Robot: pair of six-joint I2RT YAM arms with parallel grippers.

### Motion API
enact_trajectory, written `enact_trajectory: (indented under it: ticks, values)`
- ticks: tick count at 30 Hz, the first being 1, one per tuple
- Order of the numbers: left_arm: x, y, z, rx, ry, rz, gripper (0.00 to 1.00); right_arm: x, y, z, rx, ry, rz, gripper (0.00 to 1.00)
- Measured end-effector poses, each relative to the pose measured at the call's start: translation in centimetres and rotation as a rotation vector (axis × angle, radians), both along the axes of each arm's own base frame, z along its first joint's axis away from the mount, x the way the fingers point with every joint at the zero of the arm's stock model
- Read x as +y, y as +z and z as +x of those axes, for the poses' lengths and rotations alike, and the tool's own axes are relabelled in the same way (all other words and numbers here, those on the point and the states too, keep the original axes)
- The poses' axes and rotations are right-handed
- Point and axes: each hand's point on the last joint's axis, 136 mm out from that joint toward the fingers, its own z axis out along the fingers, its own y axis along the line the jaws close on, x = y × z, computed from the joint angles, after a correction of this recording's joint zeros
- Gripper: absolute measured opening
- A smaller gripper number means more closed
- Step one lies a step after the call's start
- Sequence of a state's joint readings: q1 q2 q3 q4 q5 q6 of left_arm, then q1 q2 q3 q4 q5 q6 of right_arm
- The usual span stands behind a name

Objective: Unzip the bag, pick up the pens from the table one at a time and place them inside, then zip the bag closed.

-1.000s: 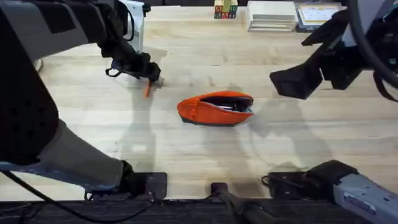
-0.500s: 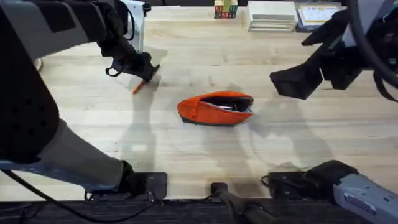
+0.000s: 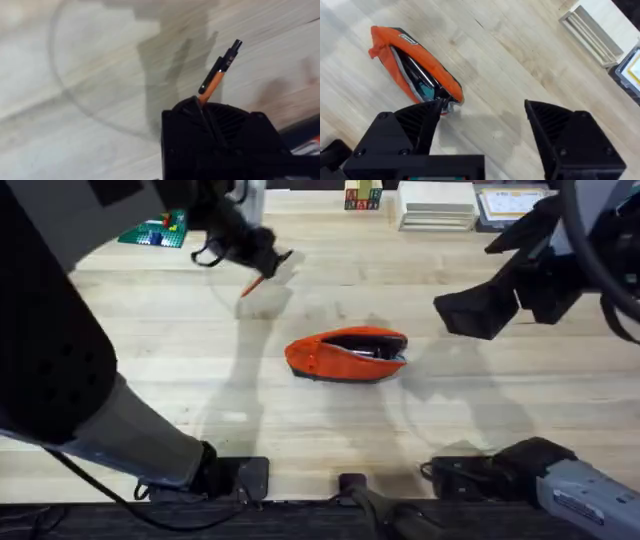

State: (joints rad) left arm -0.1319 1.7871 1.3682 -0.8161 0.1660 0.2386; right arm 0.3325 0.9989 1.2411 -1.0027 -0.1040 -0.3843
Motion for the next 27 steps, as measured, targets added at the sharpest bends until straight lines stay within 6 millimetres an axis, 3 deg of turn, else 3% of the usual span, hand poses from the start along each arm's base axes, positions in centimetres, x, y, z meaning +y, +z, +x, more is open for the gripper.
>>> enact_trajectory:
  ticks: [2,3,8,16,22,27]
  values:
    - [-1.7,1.2,0.2,-0.029,-0.04,-0.01,0.042,0.0,0.0,0.0,0.0,0.0,0.0,0.998]
    - [-4.2,2.8,0.2,-0.07,-0.1,-0.026,0.042,0.0,0.0,0.0,0.0,0.0,0.0,0.998]
    - [-7.5,4.6,-1.2,-0.1,-0.184,-0.044,0.043,0.0,0.1,0.0,-0.003,0.0,0.001,0.998]
    - [-10.1,6.9,-4.8,-0.073,-0.273,-0.104,0.043,0.0,0.2,-0.1,-0.008,0.0,0.003,0.998]
    - [-10.9,8.7,-7.5,-0.036,-0.33,-0.19,0.043,0.0,0.3,0.0,-0.013,0.0,0.004,0.998]
    - [-13.3,8.9,-11.2,0.005,-0.505,-0.195,0.043,0.0,0.3,0.0,-0.013,0.0,0.004,0.998]
